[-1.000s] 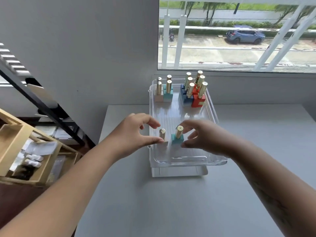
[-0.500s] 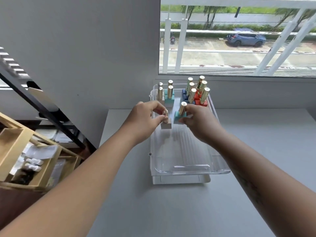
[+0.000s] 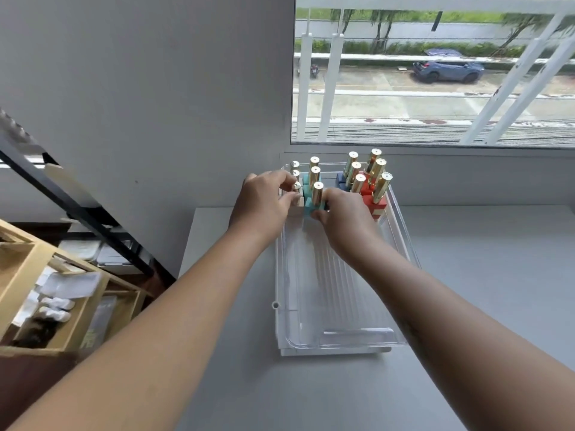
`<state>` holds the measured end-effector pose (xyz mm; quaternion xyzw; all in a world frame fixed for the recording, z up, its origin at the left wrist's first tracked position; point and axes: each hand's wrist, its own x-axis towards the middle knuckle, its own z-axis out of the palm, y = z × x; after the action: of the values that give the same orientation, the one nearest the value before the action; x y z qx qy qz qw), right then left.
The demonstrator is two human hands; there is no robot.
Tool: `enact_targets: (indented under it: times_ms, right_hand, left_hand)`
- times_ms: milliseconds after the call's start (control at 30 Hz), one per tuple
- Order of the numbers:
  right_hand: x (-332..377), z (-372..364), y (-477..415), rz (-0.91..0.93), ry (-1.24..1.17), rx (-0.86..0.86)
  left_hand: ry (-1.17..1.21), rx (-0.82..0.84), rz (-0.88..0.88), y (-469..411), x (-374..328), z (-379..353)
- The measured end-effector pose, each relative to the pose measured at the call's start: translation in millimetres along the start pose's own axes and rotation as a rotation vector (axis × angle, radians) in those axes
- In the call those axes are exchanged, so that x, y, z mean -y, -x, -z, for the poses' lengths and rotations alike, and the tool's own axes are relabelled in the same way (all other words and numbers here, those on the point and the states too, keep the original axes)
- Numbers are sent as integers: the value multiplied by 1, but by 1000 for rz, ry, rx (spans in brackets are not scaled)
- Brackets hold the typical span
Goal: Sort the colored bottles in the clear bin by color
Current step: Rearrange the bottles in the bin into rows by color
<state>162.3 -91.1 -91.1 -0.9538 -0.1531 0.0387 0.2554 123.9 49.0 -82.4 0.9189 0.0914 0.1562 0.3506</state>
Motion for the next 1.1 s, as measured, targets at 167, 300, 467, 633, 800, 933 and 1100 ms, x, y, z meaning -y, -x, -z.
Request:
enact_targets:
  times_ms: [167, 300, 467, 633, 800, 933, 1100]
  right_hand:
    - [0, -9, 5, -42, -108, -81]
    - [-2, -17, 2, -51, -180, 13]
    - [-2, -22, -4, -12, -190, 76]
    - [-5, -22, -6, -3, -247, 35]
    - [-5, -23, -9, 20, -250, -16]
    - [-5, -19, -9, -3, -280, 81]
    - [-6, -20, -6, -20, -356, 127]
  left_hand:
    - [49, -28, -5, 2, 4, 2]
    - [144, -26, 99, 14, 9, -1]
    - [346, 156, 230, 38, 17, -12]
    - [426, 142, 216, 49, 19, -20]
    - [457, 124, 246, 52, 20, -23]
    - [502, 142, 276, 52, 19, -23]
    - [571, 121, 303, 54, 17, -25]
